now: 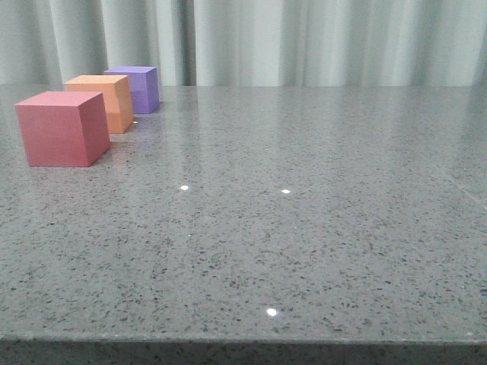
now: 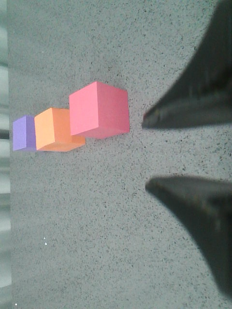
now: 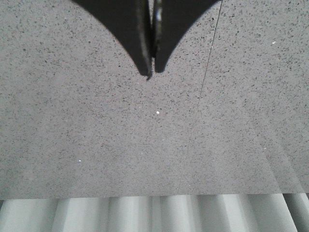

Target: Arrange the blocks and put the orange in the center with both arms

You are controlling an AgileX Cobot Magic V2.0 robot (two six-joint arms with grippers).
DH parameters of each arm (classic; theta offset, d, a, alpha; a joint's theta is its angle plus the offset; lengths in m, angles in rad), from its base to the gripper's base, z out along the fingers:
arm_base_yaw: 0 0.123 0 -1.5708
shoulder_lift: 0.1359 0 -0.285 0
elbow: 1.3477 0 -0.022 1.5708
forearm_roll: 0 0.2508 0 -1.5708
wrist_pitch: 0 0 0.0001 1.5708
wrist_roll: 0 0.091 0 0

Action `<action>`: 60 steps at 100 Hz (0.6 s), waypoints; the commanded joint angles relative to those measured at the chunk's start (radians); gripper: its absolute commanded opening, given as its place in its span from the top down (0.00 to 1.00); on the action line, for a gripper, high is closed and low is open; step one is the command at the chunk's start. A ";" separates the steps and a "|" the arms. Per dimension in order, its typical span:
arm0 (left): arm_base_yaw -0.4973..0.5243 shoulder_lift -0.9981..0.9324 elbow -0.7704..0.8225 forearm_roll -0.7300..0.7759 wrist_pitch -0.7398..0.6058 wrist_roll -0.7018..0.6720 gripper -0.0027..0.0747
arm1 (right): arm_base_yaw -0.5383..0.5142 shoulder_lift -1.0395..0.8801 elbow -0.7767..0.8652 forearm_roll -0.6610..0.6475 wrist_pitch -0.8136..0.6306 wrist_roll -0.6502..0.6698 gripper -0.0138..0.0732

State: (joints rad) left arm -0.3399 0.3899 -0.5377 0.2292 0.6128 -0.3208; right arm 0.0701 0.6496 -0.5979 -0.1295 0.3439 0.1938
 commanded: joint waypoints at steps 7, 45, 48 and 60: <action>-0.007 -0.007 -0.015 0.001 -0.082 -0.002 0.99 | -0.008 -0.005 -0.027 -0.016 -0.070 -0.004 0.92; -0.007 -0.007 -0.015 -0.008 -0.078 -0.002 0.99 | -0.008 -0.005 -0.027 -0.016 -0.070 -0.004 0.92; -0.007 -0.007 -0.015 -0.008 -0.078 -0.002 0.99 | -0.008 -0.005 -0.027 -0.016 -0.070 -0.004 0.92; -0.007 -0.007 -0.015 -0.008 -0.078 -0.002 0.99 | -0.008 -0.005 -0.027 -0.016 -0.070 -0.004 0.92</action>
State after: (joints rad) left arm -0.3399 0.3766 -0.5245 0.2212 0.6128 -0.3208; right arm 0.0701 0.6496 -0.5979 -0.1295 0.3439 0.1938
